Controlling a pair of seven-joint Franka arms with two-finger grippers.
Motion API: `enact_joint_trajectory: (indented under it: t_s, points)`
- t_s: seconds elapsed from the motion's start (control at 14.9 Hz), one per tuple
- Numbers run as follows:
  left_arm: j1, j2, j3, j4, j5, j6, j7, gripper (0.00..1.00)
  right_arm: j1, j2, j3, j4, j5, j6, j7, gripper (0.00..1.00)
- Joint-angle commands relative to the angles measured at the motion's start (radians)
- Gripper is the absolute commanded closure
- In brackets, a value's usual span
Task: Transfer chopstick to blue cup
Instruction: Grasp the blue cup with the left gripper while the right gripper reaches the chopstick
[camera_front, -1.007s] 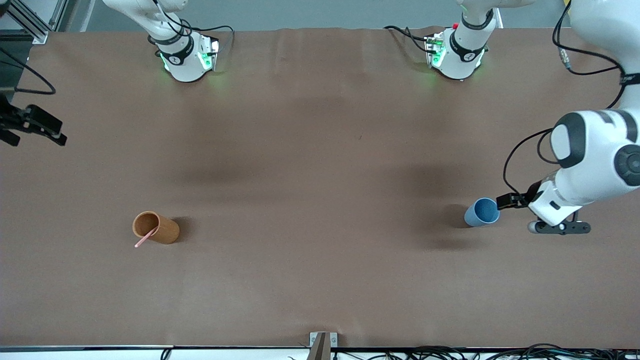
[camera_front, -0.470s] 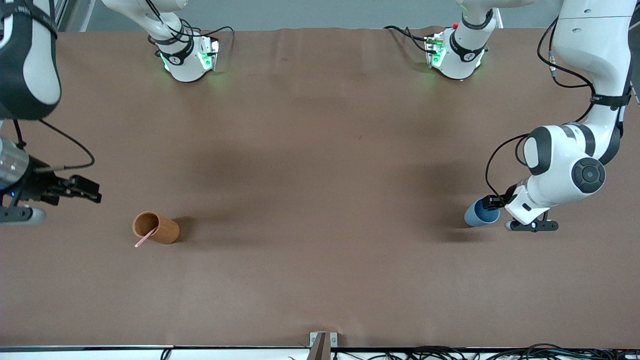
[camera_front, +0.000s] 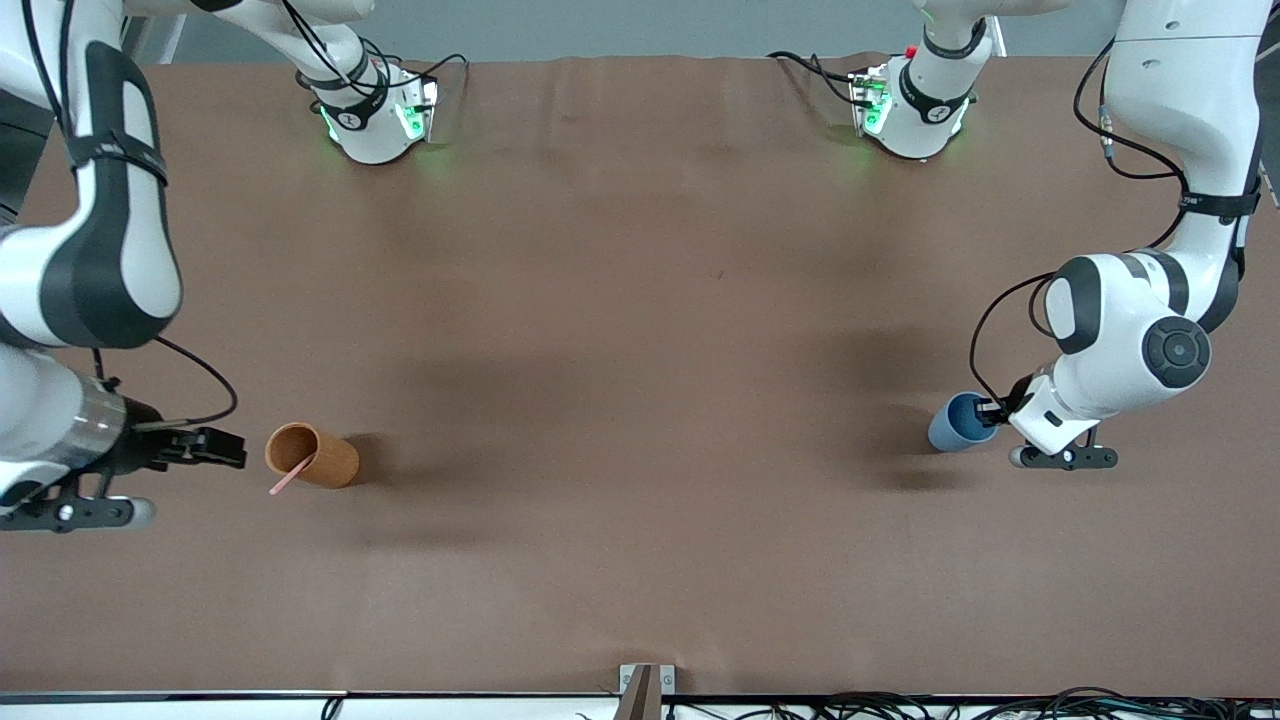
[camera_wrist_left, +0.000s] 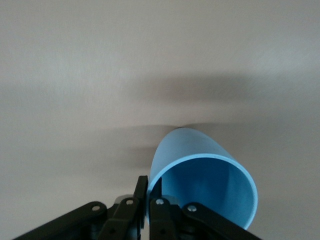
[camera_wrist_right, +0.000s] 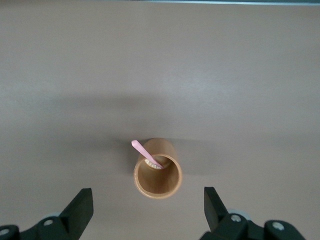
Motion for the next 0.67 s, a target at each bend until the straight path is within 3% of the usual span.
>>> enact_joint_trajectory:
  t_s: [0.0, 0.4, 0.6]
  points:
    - [-0.017, -0.046, -0.055, 0.055, -0.013, -0.089, -0.102, 1.00, 0.008, 0.046, -0.003, 0.034, -0.008, 0.000, 0.024, 0.03]
    - [-0.066, -0.031, -0.342, 0.130, -0.003, -0.132, -0.626, 1.00, 0.011, 0.120, -0.003, 0.030, -0.008, 0.092, 0.026, 0.08]
    - [-0.237, 0.062, -0.347, 0.239, 0.003, -0.131, -0.834, 1.00, 0.014, 0.133, -0.003, 0.014, -0.010, 0.105, 0.023, 0.12]
